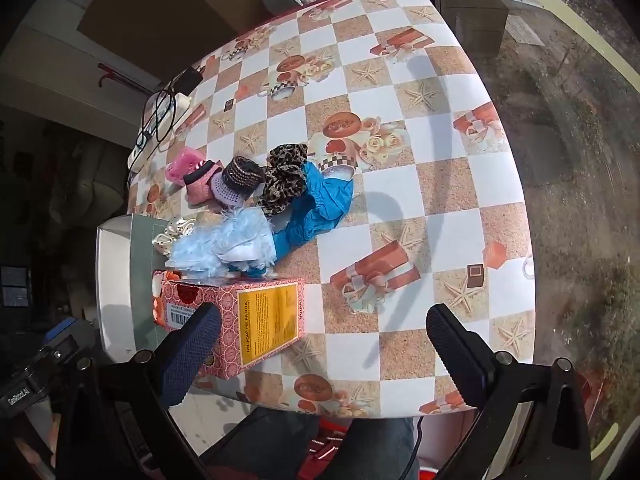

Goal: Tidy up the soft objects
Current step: 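Grasp the pink sponge with the left tool while the right tool grasps the leopard scarf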

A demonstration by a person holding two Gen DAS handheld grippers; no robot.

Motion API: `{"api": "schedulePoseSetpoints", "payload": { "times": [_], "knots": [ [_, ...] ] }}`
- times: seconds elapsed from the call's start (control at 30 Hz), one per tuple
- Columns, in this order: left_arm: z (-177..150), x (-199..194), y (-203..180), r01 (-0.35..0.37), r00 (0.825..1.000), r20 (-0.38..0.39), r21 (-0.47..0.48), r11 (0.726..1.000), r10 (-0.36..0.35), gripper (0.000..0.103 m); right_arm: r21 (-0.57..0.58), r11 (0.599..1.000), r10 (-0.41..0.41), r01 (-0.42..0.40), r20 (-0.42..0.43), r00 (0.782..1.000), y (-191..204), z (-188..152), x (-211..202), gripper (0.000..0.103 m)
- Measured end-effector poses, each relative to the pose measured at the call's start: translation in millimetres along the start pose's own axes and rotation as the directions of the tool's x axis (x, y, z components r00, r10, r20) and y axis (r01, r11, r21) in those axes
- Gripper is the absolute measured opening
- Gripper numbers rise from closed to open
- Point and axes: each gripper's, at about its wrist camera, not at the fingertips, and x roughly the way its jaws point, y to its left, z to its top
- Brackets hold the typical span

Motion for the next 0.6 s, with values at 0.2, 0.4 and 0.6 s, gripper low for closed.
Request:
{"api": "schedulePoseSetpoints", "payload": {
  "times": [0.2,0.4,0.6],
  "knots": [
    [48.5,29.9,24.7,0.005,0.999,-0.032,0.012,1.0,-0.004,0.103,0.063,0.997,-0.047,0.048,-0.014,0.999,6.6,11.8,17.0,0.103],
    [107.3,78.0,50.1,0.019,0.997,-0.075,-0.012,1.0,-0.02,0.103,0.087,0.989,-0.114,0.12,-0.068,0.991,16.3,16.7,41.8,0.103],
    [162.7,135.5,65.4,-0.001,0.992,-0.122,-0.13,0.991,-0.015,0.103,0.067,0.982,-0.166,0.176,-0.134,0.977,28.2,24.7,57.7,0.103]
  ]
}}
